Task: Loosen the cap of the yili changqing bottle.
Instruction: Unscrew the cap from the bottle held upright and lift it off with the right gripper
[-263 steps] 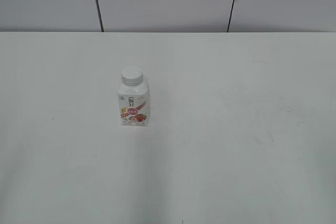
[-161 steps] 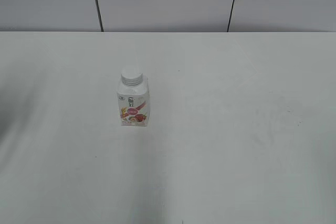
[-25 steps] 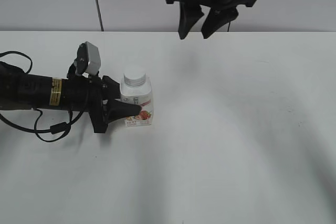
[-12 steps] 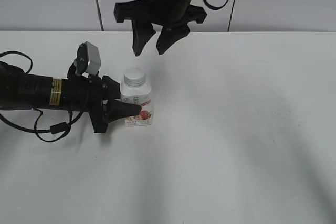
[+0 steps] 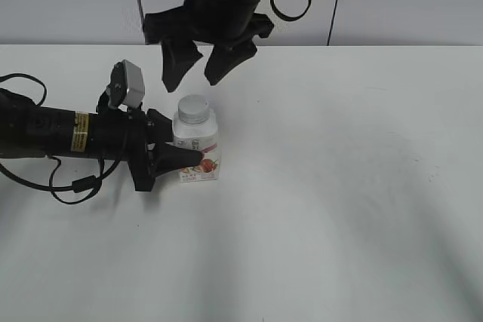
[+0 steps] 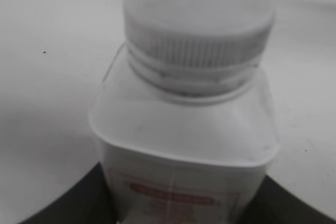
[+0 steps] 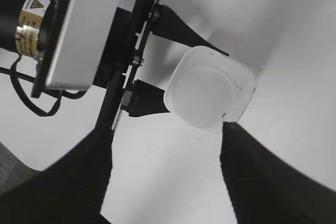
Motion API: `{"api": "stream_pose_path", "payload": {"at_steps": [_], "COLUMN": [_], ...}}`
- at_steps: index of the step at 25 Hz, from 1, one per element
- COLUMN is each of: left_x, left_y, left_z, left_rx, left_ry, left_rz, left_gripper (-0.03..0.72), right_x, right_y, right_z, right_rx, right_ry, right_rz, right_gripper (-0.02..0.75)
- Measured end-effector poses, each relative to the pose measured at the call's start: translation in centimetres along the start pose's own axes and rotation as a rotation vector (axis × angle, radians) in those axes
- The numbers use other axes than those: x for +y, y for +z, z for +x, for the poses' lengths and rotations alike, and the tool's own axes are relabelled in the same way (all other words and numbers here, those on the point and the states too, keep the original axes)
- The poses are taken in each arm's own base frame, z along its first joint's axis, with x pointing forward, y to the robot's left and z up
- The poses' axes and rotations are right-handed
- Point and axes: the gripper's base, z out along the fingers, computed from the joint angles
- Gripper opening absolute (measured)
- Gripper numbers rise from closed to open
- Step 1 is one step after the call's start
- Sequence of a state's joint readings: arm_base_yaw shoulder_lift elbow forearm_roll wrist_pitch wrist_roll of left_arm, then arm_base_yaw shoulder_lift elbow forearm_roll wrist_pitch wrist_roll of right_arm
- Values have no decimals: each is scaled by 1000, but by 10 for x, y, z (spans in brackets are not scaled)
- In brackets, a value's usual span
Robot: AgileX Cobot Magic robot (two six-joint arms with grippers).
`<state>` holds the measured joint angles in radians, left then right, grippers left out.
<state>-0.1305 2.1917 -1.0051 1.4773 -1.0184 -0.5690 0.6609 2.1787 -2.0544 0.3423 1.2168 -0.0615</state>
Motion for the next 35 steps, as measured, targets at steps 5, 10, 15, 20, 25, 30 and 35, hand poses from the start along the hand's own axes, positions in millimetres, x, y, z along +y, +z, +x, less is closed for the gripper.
{"api": "stream_pose_path", "payload": {"at_steps": [5, 10, 15, 20, 25, 30, 35], "left_x": [0, 0, 0, 0, 0, 0, 0], "left_y": [0, 0, 0, 0, 0, 0, 0], "left_z": [0, 0, 0, 0, 0, 0, 0], "left_rx": [-1, -1, 0, -1, 0, 0, 0], "left_ry": [0, 0, 0, 0, 0, 0, 0], "left_rz": [0, 0, 0, 0, 0, 0, 0], "left_gripper": [358, 358, 358, 358, 358, 358, 358], "right_x": [-2, -5, -6, -9, -12, -12, -10], "right_y": [5, 14, 13, 20, 33, 45, 45], "right_z": [1, -6, -10, -10, -9, -7, -7], "right_rx": [15, 11, -7, 8, 33, 56, 57], "right_ry": [-35, -42, -49, -48, -34, -31, -36], "right_rz": [53, 63, 76, 83, 76, 72, 74], "right_gripper": [515, 515, 515, 515, 515, 515, 515]}}
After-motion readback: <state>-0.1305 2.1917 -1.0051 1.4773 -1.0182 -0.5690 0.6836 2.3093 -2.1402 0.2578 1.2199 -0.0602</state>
